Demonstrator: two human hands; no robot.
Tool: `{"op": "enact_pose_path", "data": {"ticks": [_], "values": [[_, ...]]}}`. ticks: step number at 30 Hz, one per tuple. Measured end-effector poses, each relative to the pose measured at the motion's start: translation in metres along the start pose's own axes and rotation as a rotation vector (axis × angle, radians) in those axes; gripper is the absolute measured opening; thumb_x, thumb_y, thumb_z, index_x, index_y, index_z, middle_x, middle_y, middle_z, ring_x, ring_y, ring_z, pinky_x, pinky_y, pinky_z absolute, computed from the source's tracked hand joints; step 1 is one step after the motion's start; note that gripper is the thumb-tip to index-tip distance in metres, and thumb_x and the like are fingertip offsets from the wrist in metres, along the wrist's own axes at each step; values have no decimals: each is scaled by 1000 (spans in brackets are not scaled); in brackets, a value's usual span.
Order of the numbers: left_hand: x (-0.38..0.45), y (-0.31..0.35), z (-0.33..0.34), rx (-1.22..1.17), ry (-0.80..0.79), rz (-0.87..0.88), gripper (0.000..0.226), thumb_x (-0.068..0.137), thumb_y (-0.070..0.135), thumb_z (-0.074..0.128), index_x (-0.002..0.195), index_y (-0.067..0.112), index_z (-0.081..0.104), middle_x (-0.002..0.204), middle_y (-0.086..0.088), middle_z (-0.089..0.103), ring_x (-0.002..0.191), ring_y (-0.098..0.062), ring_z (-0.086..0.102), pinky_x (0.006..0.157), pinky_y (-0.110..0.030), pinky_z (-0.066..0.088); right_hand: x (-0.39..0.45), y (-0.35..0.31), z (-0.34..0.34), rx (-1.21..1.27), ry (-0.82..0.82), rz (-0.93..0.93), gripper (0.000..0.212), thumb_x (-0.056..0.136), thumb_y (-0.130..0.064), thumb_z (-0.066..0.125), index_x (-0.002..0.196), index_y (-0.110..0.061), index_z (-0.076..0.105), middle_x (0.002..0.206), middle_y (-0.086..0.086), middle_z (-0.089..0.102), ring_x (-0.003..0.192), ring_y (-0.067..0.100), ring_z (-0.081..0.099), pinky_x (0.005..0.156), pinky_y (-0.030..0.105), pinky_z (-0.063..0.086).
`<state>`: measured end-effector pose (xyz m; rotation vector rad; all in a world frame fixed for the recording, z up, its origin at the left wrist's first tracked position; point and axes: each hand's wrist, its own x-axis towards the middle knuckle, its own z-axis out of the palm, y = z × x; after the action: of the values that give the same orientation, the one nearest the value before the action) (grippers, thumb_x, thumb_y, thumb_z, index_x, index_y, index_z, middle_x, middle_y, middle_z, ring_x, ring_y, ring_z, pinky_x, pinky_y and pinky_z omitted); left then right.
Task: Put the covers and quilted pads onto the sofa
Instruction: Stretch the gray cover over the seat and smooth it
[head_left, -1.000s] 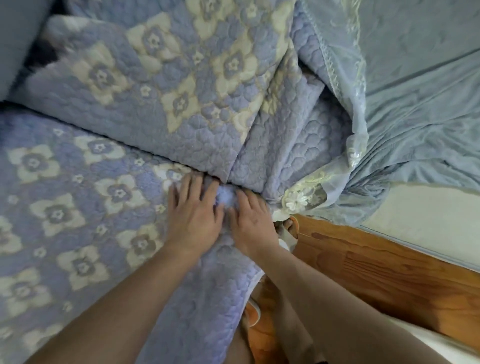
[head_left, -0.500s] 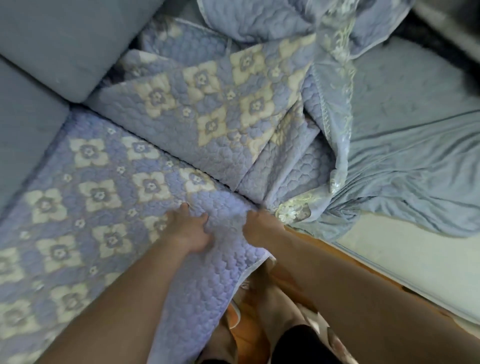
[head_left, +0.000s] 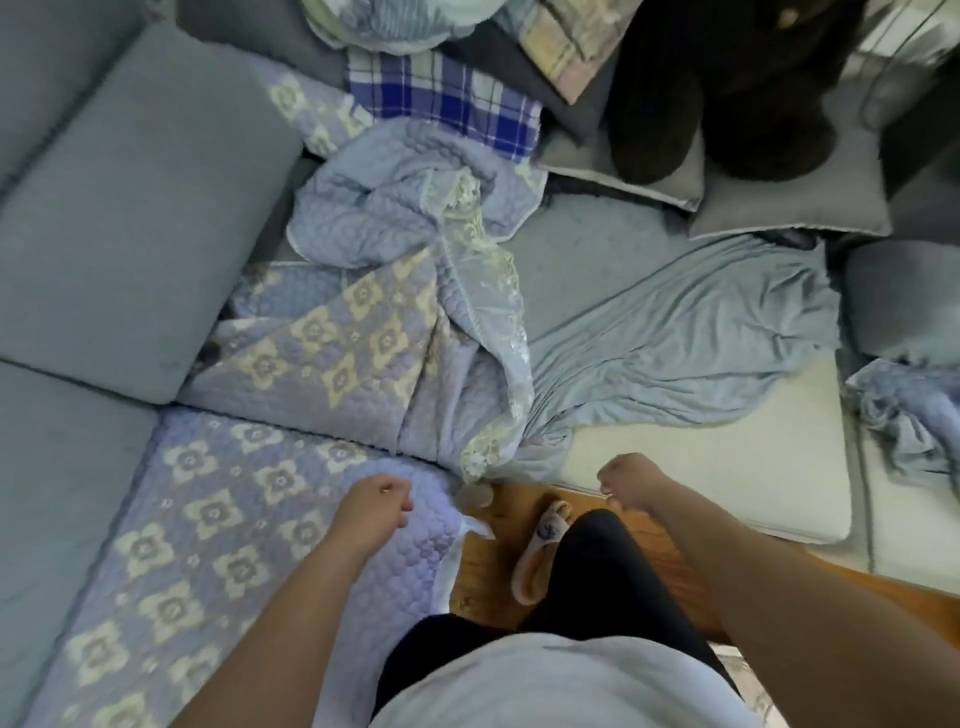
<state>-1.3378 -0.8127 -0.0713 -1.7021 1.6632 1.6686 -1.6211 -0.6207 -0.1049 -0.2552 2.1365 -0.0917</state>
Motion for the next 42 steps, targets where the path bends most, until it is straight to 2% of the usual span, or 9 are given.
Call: {"op": "enact_pose_path", "data": {"ticks": [6, 16, 21, 27, 31, 33, 35, 38, 42], "values": [[13, 89, 82, 8, -17, 59, 20, 106, 24, 46, 107, 16, 65, 100, -7, 71, 92, -24, 69, 72, -29, 52, 46, 93, -71, 59, 15, 46, 12, 98, -10, 50, 104, -17, 59, 100, 9, 59, 89, 21, 54, 93, 36, 52], [30, 121, 256, 133, -71, -93, 17, 101, 16, 54, 98, 15, 70, 85, -6, 72, 70, -21, 64, 67, -37, 52, 103, 225, -169, 332, -99, 254, 12, 95, -7, 56, 104, -11, 62, 97, 11, 62, 85, 25, 59, 90, 42, 56], [68, 128, 305, 487, -150, 51, 14, 97, 27, 58, 104, 38, 63, 102, 11, 69, 91, -7, 63, 78, -23, 48, 143, 241, -186, 661, -69, 413, 32, 98, -1, 50, 127, 14, 54, 87, 16, 57, 64, 23, 55, 55, 27, 43], [191, 137, 352, 1127, -116, 393, 52, 96, 31, 51, 146, 23, 42, 140, -8, 50, 124, -28, 50, 100, -41, 45, 204, 217, -153, 1088, -1, 500, 19, 101, -5, 47, 117, 1, 57, 89, 13, 58, 66, 22, 59, 60, 28, 43], [262, 148, 373, 1467, 4, 783, 78, 77, 43, 76, 144, 13, 47, 123, -14, 56, 107, -33, 56, 85, -45, 49, 221, 199, -113, 1207, -14, 429, 21, 102, -14, 49, 118, -5, 60, 103, 13, 65, 77, 24, 66, 73, 31, 52], [278, 155, 378, 1526, 27, 862, 61, 76, 37, 77, 128, 11, 59, 108, -13, 60, 96, -32, 58, 78, -43, 48, 219, 192, -94, 1222, -46, 429, 21, 102, -14, 50, 117, -5, 61, 108, 15, 66, 80, 24, 67, 76, 32, 52], [279, 163, 382, 1482, 50, 915, 24, 81, 14, 68, 105, 11, 67, 96, -13, 63, 89, -32, 59, 74, -43, 47, 215, 187, -78, 1259, -79, 451, 21, 102, -14, 52, 117, -4, 61, 109, 16, 67, 83, 25, 67, 80, 34, 52], [253, 174, 396, 1107, -58, 689, 14, 92, 11, 55, 95, 14, 69, 100, -10, 64, 98, -32, 56, 82, -43, 44, 208, 182, -65, 1421, -85, 501, 22, 101, -19, 53, 113, -3, 63, 115, 18, 68, 89, 26, 67, 81, 36, 51], [160, 145, 417, 662, -615, 336, 23, 100, 23, 50, 82, 13, 60, 100, -9, 57, 99, -27, 54, 89, -37, 43, 202, 180, -81, 1865, -161, 385, 41, 103, -41, 47, 126, -10, 59, 123, 17, 64, 108, 31, 65, 94, 45, 50]]}}
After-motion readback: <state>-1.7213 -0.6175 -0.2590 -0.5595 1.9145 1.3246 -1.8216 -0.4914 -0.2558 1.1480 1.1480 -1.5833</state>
